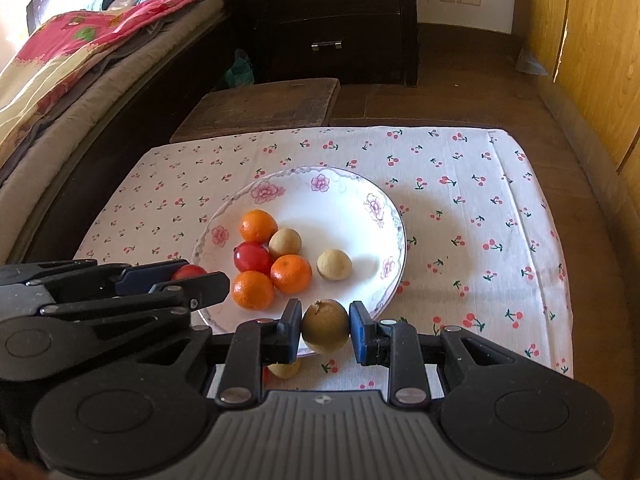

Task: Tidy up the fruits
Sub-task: 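Carry the red tomato in the left tool while the right tool carries the brown fruit toward the bowl, then hold the tomato over the bowl with the left tool while the right tool releases the brown fruit into it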

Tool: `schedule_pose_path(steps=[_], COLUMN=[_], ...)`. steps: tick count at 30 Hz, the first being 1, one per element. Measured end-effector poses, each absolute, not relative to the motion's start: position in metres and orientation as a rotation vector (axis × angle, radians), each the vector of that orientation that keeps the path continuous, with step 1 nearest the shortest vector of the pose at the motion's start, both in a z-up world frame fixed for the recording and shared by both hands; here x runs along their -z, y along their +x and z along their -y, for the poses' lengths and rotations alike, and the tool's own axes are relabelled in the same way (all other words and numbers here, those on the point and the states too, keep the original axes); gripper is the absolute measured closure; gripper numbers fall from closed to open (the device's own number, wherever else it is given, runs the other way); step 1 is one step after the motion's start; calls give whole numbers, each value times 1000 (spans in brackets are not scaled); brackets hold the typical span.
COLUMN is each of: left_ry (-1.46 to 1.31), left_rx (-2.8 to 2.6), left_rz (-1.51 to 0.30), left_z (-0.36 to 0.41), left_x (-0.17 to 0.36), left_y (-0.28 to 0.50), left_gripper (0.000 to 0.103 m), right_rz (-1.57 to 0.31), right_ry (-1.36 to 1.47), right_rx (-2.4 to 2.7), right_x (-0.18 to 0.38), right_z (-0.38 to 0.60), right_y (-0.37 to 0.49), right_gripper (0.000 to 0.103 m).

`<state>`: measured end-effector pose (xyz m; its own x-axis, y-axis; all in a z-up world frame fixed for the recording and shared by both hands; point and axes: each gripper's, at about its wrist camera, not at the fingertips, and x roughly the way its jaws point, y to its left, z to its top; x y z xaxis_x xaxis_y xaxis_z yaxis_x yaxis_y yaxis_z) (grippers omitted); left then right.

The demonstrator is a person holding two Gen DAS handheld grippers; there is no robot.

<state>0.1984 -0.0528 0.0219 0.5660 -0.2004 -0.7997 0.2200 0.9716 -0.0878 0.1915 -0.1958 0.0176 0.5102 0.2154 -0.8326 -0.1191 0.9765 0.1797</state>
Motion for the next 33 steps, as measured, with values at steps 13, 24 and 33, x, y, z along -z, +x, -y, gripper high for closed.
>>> schedule_pose_path(steps=[13, 24, 33], left_ry=[45, 53, 53], left_rx=[225, 209, 201], left_rz=[-943, -951, -962], left_z=[54, 55, 55], left_x=[-18, -12, -7], left_y=[210, 216, 218], left_gripper=[70, 70, 70], right_rz=[-1025, -1033, -1040], right_ry=[96, 91, 86], right_rx=[-194, -191, -192], right_x=[-12, -6, -2], right_z=[194, 192, 191], right_y=[204, 212, 215], right_gripper=[74, 74, 74])
